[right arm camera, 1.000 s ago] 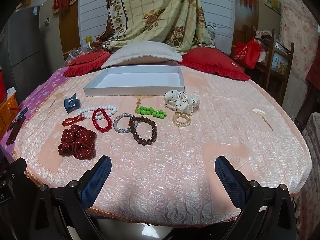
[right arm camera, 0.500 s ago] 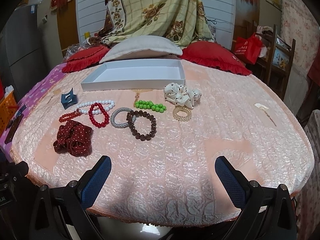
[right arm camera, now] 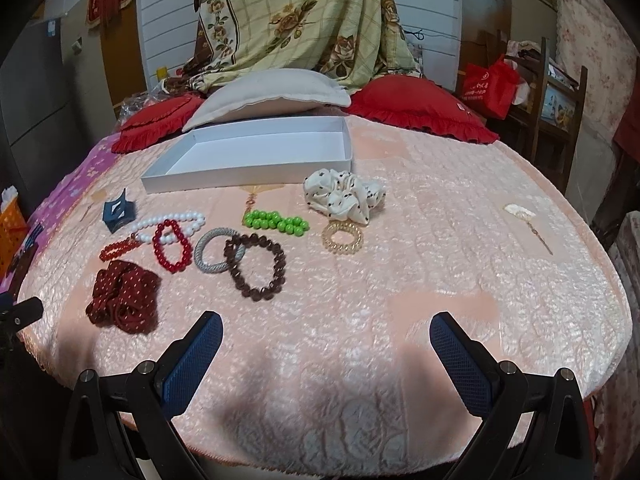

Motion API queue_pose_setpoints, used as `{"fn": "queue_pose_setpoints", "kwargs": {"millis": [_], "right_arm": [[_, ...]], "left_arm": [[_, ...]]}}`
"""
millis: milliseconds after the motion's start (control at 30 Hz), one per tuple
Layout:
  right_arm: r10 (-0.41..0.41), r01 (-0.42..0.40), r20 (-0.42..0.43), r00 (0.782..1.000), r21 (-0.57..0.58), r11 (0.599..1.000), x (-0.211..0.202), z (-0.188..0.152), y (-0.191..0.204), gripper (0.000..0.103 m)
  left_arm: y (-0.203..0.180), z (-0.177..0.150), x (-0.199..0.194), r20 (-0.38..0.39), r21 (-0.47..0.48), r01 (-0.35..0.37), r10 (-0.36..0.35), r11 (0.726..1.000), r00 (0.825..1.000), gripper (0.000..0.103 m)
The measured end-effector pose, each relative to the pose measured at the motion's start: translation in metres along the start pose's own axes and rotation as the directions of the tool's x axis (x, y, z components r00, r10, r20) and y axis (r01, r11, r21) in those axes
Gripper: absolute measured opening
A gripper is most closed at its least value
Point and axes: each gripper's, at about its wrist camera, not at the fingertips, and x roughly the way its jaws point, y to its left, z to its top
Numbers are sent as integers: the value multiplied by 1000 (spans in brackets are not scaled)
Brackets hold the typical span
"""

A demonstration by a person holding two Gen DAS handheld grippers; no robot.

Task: Organize jewelry
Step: 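Grasp the red polka-dot scrunchie with the left tool while the right grasps the cream scrunchie, place both in tray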

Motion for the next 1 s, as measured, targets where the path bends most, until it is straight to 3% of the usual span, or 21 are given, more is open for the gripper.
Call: {"fn": "queue_pose_setpoints", "kwargs": {"millis": [333, 833, 933, 967, 1000], "right_arm": [[65, -65, -4, 998, -32, 997, 31, 40, -13, 88], [46, -41, -81, 996, 64, 997, 122, 107, -47, 83], [57, -47, -116, 992, 86, 995, 139, 109, -51, 81], [59, -48, -126, 990, 92, 995, 144, 108, -52, 81], [62, -49, -135, 989, 97, 994, 149, 108, -52, 79]], "left_arm": [[-9, 17, 46, -95, -15, 114, -115, 993, 989, 93], [-21, 31, 80, -143, -14, 244, -243, 970, 959, 92], [-27, 31, 86, -163, -13, 266, -264, 964, 951, 85], [-28, 31, 86, -153, -4, 257, -254, 966, 955, 83], [-31, 31, 85, -147, 7, 252, -248, 968, 958, 73]]}}
